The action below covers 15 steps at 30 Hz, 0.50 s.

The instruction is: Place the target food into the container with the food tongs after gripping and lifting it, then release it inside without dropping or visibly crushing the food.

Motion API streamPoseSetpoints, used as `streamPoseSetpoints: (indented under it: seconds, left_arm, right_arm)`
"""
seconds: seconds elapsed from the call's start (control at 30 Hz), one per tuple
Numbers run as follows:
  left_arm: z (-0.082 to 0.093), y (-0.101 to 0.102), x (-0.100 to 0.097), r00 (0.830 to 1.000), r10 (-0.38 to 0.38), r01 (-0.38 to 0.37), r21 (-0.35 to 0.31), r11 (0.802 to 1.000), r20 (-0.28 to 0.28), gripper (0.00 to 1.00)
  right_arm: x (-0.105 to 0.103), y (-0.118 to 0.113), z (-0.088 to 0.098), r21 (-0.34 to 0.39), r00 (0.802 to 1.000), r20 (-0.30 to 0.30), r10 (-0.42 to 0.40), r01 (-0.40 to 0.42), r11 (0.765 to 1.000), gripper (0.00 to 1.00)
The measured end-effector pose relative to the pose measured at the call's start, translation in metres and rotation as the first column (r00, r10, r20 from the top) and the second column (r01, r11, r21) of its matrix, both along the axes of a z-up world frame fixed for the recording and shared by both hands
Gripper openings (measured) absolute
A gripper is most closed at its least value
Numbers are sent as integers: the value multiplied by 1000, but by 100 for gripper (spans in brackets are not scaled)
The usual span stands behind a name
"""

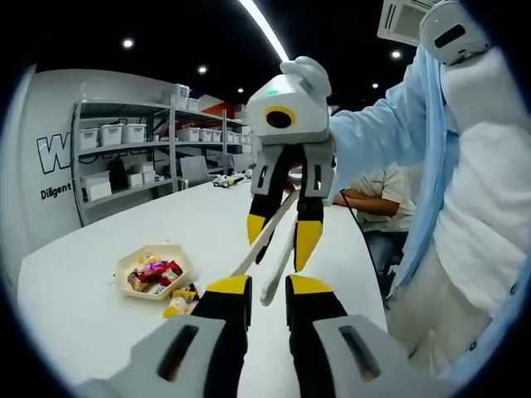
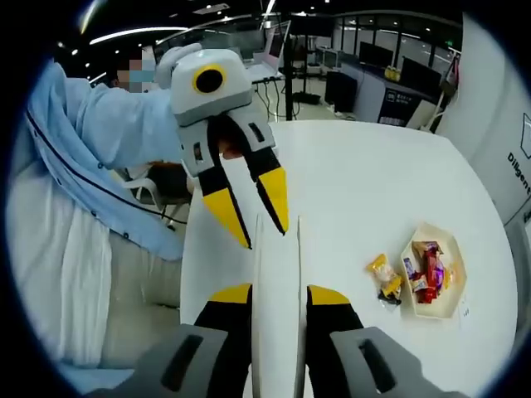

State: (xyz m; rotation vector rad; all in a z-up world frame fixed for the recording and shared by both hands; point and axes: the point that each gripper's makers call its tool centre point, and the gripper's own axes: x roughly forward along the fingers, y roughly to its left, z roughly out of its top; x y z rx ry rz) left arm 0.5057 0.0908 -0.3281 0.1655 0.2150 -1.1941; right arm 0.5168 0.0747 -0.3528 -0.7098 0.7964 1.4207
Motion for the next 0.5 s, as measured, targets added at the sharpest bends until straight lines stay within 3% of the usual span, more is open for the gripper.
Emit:
streamPoseSetpoints:
  seconds: [0.13,0.5]
  left_arm:
    - [-1,-2,-3,999,-22,21,25,999,37,7]
    - [1,-8,-26,990,-139,138,12,990,21,0]
  right_arm:
    - [-2,-2,0,-7,1000,13,14,-14,1000,16]
    - [-13,-7,-1,5,995,30,97,-97,995,20]
